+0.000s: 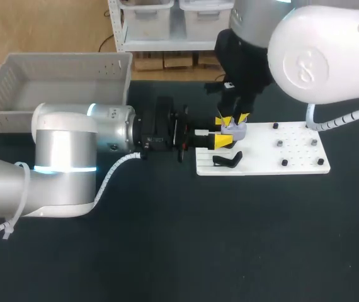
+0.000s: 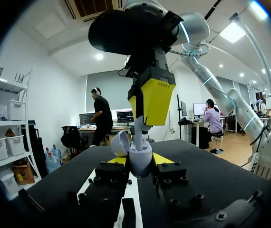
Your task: Pick up each earbud case from the left stands, insert the matching earbuds, close the lid, and place the case in the box.
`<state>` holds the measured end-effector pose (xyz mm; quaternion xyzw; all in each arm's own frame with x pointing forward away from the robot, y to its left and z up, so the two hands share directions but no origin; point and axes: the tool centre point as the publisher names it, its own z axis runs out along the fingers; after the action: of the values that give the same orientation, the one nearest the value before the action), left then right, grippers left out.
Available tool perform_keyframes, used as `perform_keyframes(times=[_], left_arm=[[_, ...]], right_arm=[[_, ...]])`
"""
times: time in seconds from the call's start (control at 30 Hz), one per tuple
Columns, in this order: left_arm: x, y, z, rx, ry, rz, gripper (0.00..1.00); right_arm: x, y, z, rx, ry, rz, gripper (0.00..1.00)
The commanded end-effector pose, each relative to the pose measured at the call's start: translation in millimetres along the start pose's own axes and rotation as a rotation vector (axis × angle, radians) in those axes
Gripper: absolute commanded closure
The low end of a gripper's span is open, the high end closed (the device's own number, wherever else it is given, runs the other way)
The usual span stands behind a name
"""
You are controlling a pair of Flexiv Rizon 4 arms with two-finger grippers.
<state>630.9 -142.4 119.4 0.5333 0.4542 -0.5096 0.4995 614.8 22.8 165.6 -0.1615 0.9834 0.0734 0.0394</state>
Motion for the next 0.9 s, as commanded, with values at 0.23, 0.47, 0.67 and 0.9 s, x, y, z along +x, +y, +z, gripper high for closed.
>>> perform_keyframes(times=[0.23, 0.47, 0.67, 0.9], left_arm=[[0.7, -1.4, 0.3, -0.005, -0.001, 0.003, 1.00], [0.7, -1.4, 0.3, -0.005, -0.001, 0.003, 1.00], [0.7, -1.4, 0.3, -0.005, -0.001, 0.003, 1.00], [0.7, -1.4, 0.3, -0.005, -0.001, 0.003, 1.00]], right_arm=[[-1.9, -2.5, 3.2, -0.001, -0.010, 0.003, 1.00], [-3.4, -1.8, 8.1, -0.003, 0.001, 0.001, 1.00], [-4.4, -2.9, 11.2, 0.001, 0.014, 0.003, 1.00], [-1.4, -1.4, 6.0, 0.005, 0.018, 0.008, 0.00]])
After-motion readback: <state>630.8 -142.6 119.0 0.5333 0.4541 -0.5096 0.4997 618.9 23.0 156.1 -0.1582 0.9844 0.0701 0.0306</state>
